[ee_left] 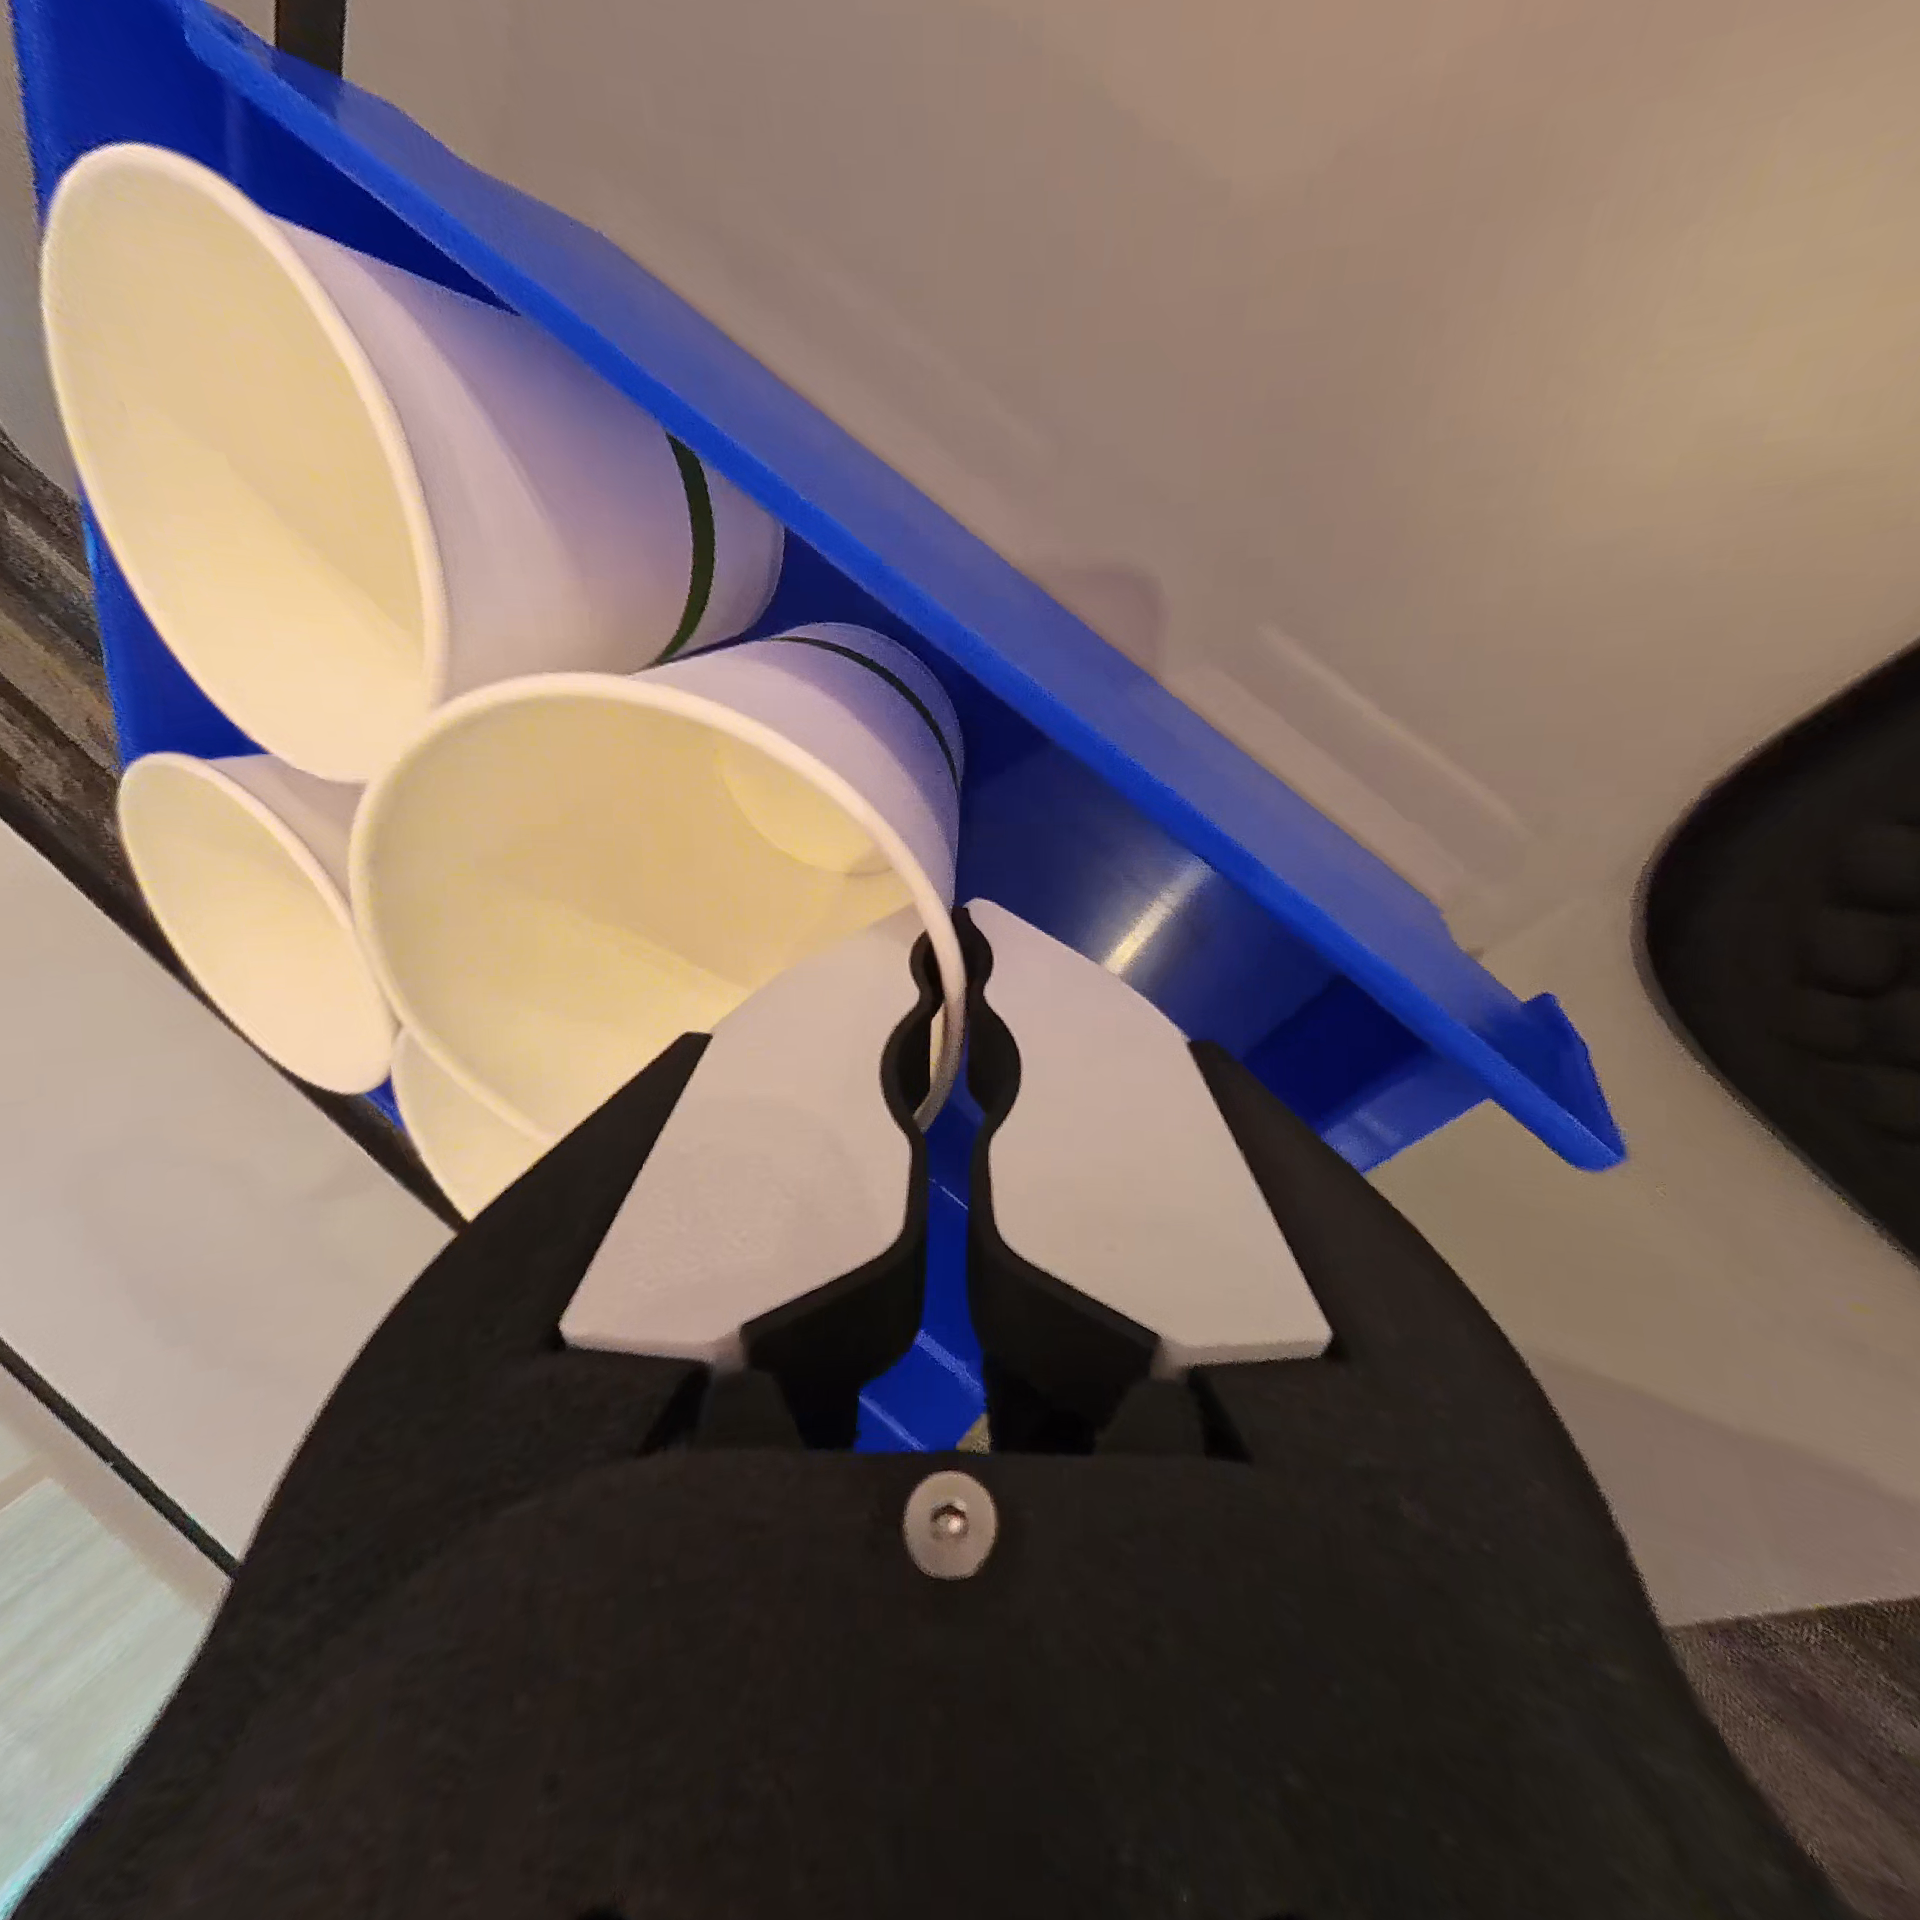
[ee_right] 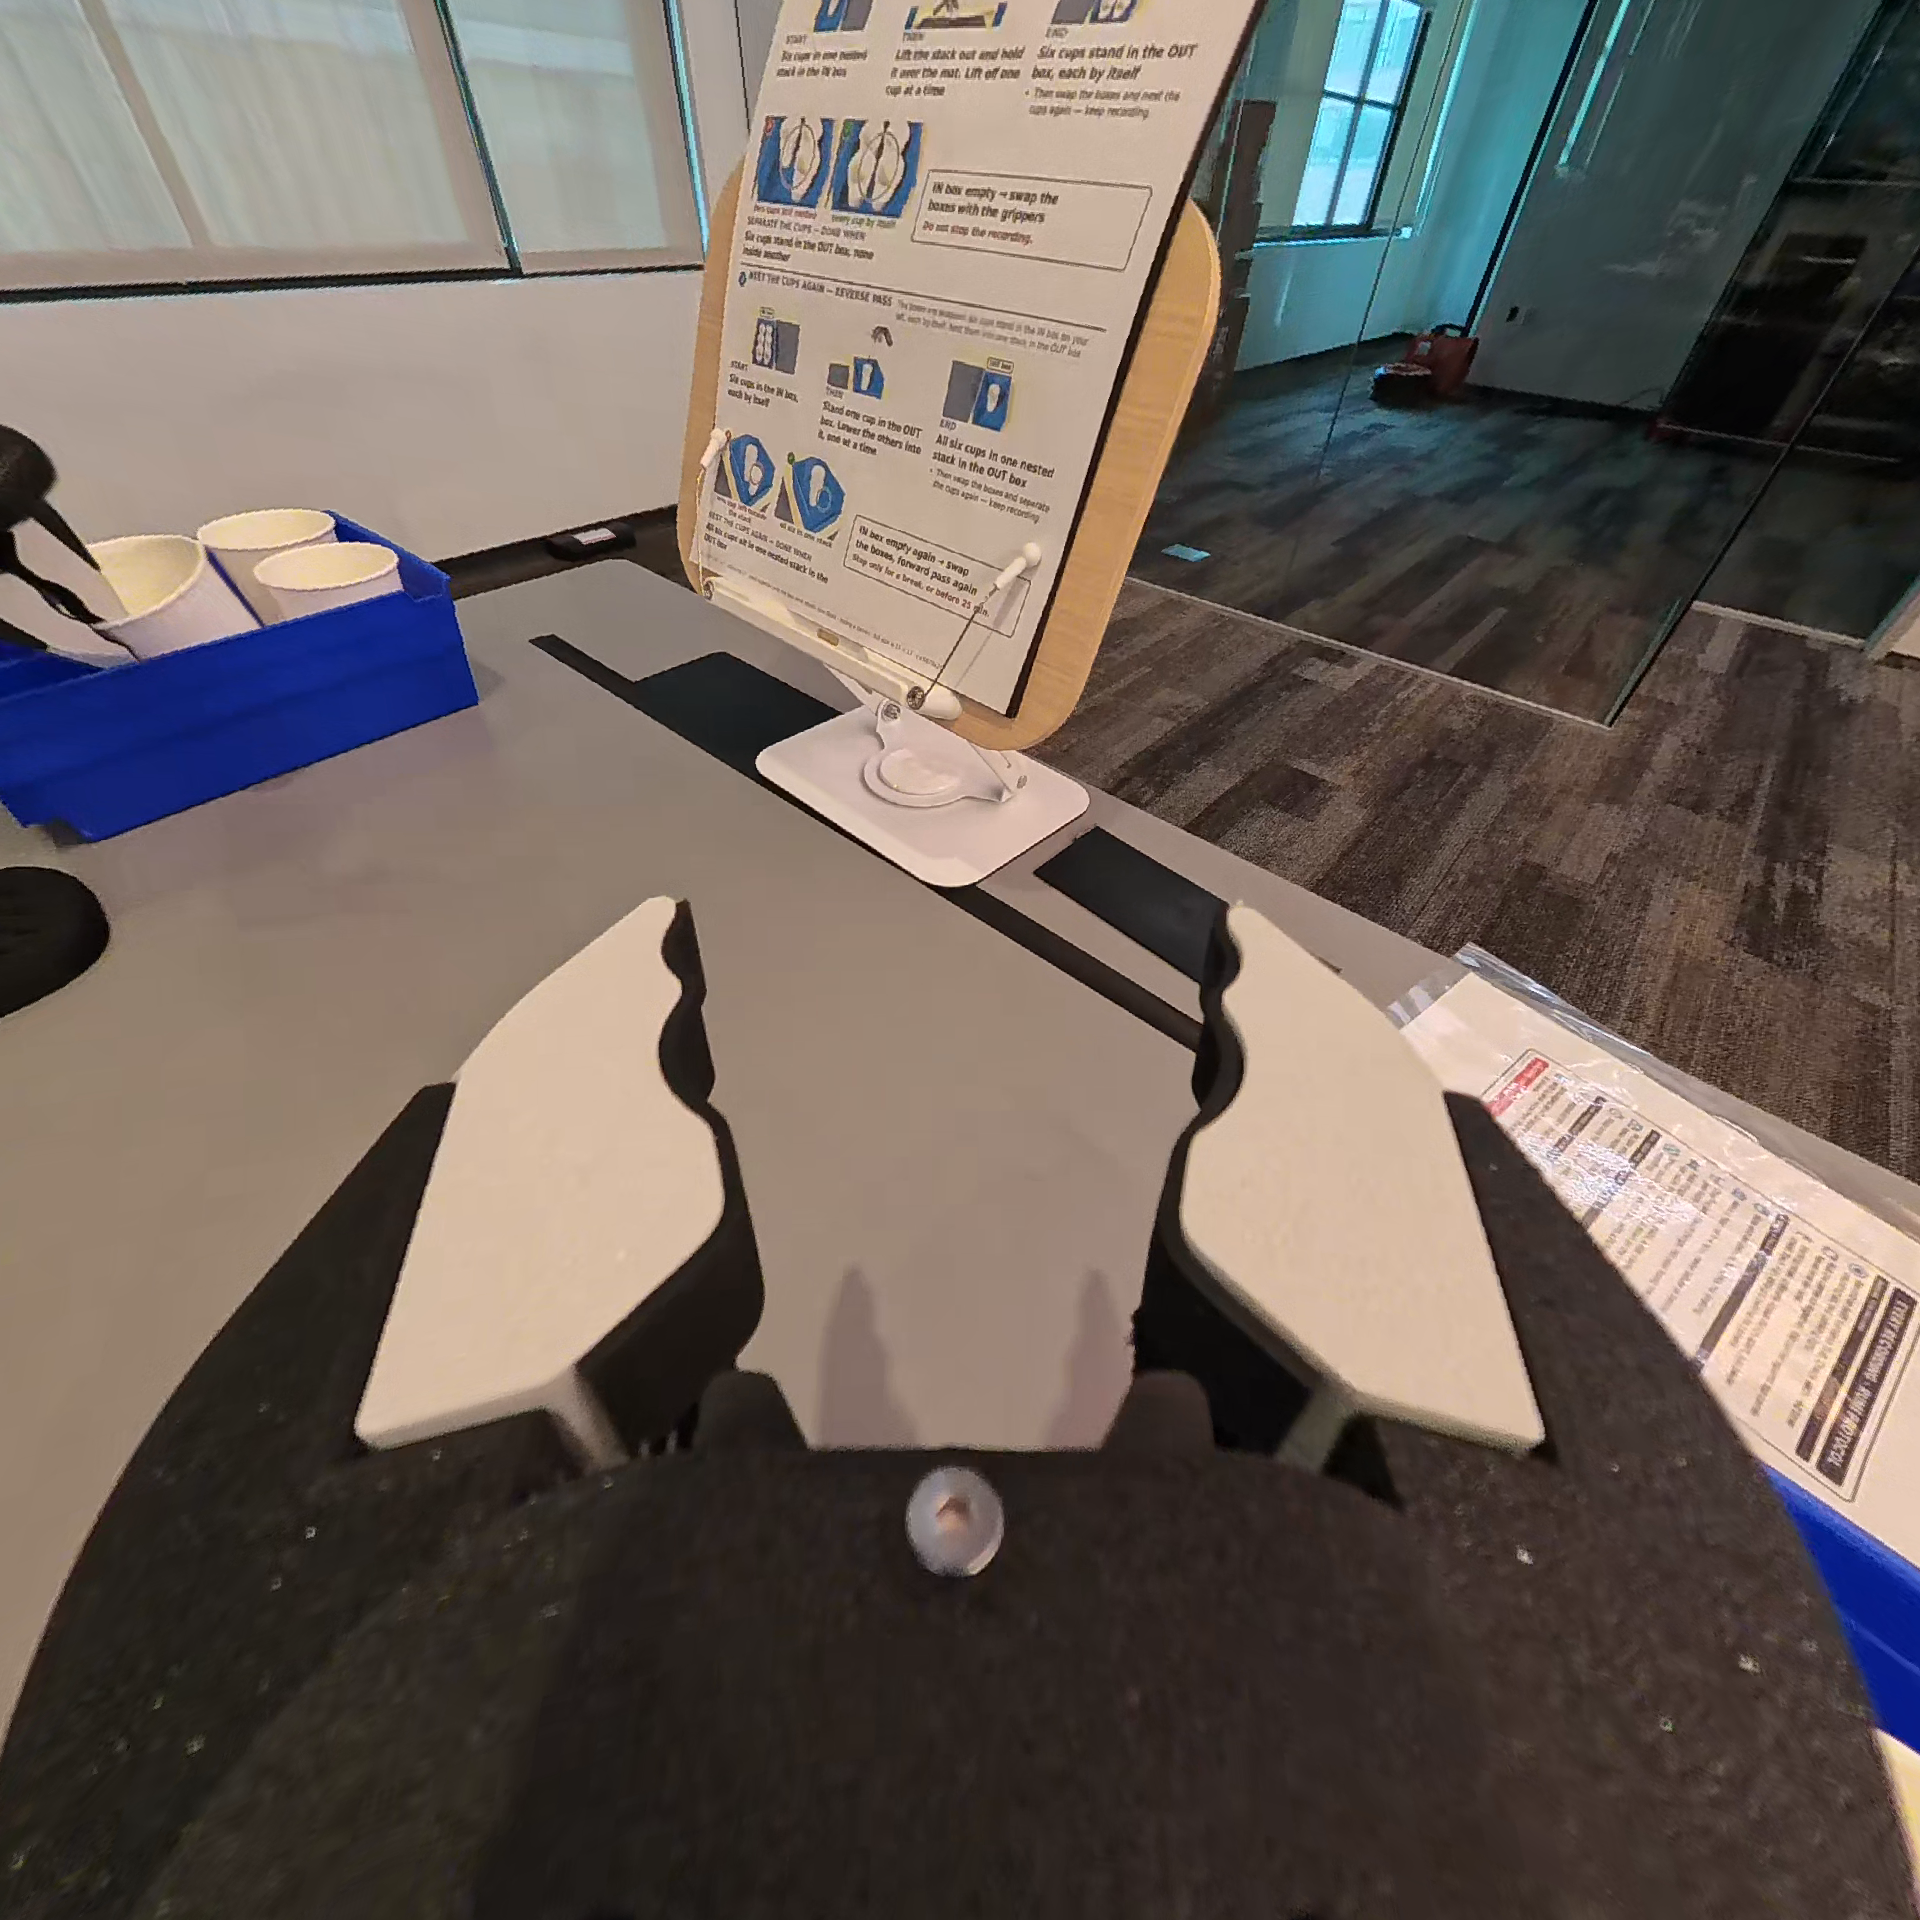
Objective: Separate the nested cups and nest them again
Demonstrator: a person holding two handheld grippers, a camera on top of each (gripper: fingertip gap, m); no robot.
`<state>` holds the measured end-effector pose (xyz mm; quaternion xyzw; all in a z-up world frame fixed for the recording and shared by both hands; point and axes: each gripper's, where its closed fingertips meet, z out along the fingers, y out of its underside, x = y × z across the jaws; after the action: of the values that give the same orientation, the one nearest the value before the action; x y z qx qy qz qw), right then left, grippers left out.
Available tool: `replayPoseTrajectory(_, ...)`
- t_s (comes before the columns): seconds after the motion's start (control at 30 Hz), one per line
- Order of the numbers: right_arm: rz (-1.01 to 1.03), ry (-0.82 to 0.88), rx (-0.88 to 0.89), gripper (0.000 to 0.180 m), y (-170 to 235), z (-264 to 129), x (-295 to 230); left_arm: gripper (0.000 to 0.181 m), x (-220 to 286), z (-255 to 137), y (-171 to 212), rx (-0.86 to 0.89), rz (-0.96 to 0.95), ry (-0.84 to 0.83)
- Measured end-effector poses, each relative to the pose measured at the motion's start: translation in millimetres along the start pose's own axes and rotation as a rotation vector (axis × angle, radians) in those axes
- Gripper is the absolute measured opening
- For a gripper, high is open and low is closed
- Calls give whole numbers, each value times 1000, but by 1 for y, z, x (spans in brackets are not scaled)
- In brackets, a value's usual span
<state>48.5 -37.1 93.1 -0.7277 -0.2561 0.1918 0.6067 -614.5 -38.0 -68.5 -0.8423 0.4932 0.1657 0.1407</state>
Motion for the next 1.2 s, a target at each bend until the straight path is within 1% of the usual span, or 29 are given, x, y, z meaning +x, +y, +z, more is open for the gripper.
replayPoseTrajectory(0.2,10,-40,-7,90,3,5,-6,0,2,-33,-2,24,24,-27)
replayPoseTrajectory(0.37,-89,-105,7,90,-8,18,-34,0,0,-88,-16,74,75,-82)
replayPoseTrajectory(0.43,-163,-155,25,90,-14,26,-55,0,5,-117,-33,129,104,-94)
replayPoseTrajectory(0.5,-238,-224,58,90,-22,34,-82,0,18,-145,-59,219,137,-74)
replayPoseTrajectory(0.6,-280,-386,120,90,-34,46,-136,0,55,-179,-108,362,213,14)
replayPoseTrajectory(0.67,-285,-512,142,90,-38,52,-175,0,87,-195,-140,437,294,75)
replayPoseTrajectory(0.77,-290,-698,140,92,-34,56,-231,0,135,-210,-184,516,429,135)
replayPoseTrajectory(0.87,-291,-802,137,94,-28,59,-266,0,178,-217,-217,555,556,176)
replayPoseTrajectory(1.03,-268,-896,106,99,-17,61,-286,0,227,-221,-249,540,739,187)
replayPoseTrajectory(1.2,-241,-991,57,106,-6,58,-298,0,252,-227,-265,539,831,208)
